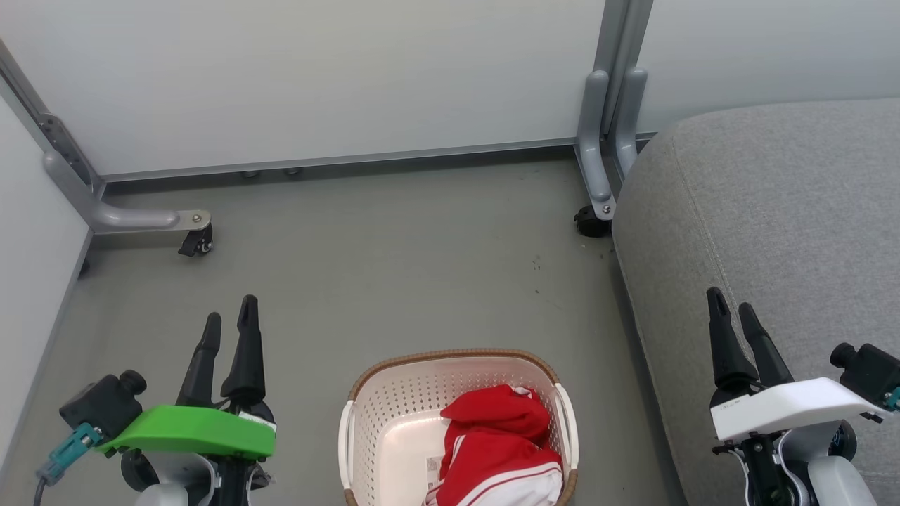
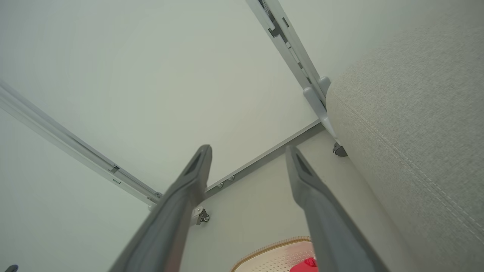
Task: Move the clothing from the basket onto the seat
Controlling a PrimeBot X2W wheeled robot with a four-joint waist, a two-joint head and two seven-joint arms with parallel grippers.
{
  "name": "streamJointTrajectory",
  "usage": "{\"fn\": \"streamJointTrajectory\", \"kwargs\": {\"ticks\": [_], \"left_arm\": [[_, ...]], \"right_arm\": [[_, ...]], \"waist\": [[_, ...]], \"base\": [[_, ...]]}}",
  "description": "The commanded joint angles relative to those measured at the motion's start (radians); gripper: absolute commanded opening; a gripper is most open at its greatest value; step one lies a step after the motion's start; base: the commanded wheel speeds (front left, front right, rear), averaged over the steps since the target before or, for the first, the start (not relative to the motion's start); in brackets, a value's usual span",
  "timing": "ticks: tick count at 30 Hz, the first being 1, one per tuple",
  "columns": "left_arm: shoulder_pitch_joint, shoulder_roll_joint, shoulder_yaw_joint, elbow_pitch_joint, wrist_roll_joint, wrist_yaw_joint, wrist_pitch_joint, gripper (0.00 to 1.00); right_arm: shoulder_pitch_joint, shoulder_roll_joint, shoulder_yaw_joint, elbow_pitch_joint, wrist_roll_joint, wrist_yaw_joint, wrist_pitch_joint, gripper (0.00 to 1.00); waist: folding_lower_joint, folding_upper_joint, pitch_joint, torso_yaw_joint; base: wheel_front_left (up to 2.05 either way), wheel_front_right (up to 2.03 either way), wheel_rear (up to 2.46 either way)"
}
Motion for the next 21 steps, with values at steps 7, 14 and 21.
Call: {"fn": "streamJointTrajectory", "kwargs": {"ticks": [7, 14, 21], "left_arm": [[0.012, 0.008, -0.014, -0.002, 0.120, 0.004, -0.028, 1.00], [0.017, 0.007, -0.024, 0.028, 0.211, 0.005, -0.051, 1.00], [0.018, 0.005, -0.031, 0.039, 0.294, 0.010, -0.070, 1.00]], "right_arm": [[0.009, 0.001, 0.013, -0.009, -0.122, 0.000, -0.031, 1.00], [0.010, 0.005, 0.021, 0.004, -0.223, 0.001, -0.054, 1.00], [0.013, 0.007, 0.028, 0.008, -0.302, 0.001, -0.072, 1.00]], "waist": [[0.0000, 0.0000, -0.003, 0.000], [0.0000, 0.0000, -0.004, 0.001], [0.0000, 0.0000, -0.004, 0.001]], "base": [[0.00, 0.00, 0.00], [0.00, 0.00, 0.00], [0.00, 0.00, 0.00]]}}
